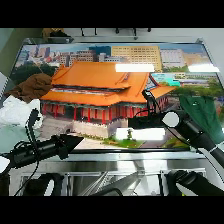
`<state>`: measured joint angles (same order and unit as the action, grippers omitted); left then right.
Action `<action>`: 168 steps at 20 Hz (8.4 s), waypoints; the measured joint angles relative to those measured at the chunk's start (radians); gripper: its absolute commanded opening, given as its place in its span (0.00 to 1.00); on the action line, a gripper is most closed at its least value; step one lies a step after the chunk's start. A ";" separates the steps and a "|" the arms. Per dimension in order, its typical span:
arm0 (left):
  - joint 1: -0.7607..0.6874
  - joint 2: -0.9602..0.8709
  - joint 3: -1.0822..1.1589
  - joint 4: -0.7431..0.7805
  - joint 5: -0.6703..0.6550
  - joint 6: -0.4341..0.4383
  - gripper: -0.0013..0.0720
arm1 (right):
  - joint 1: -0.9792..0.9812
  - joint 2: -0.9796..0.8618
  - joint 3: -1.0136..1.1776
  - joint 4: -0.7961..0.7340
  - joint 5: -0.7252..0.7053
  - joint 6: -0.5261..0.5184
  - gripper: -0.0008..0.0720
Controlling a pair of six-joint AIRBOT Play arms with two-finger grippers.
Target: Fold the shirts.
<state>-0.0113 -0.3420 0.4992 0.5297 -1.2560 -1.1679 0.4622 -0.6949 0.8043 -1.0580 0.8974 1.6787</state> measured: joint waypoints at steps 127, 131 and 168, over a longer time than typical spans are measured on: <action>-0.139 -0.455 1.242 0.296 -0.024 -0.122 0.03 | -0.789 -0.024 1.038 0.873 0.483 -0.756 0.05; -0.138 -0.456 1.007 0.332 -0.042 -0.126 0.03 | -0.762 -0.111 0.934 0.855 0.476 -0.747 0.04; -0.015 -1.331 0.908 0.332 -0.024 0.040 0.94 | -0.782 0.251 -0.670 0.389 0.284 -0.337 0.65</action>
<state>-0.0261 -1.6733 1.4071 0.8616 -1.2800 -1.1282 -0.3199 -0.4442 0.1341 -0.6689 1.1812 1.3418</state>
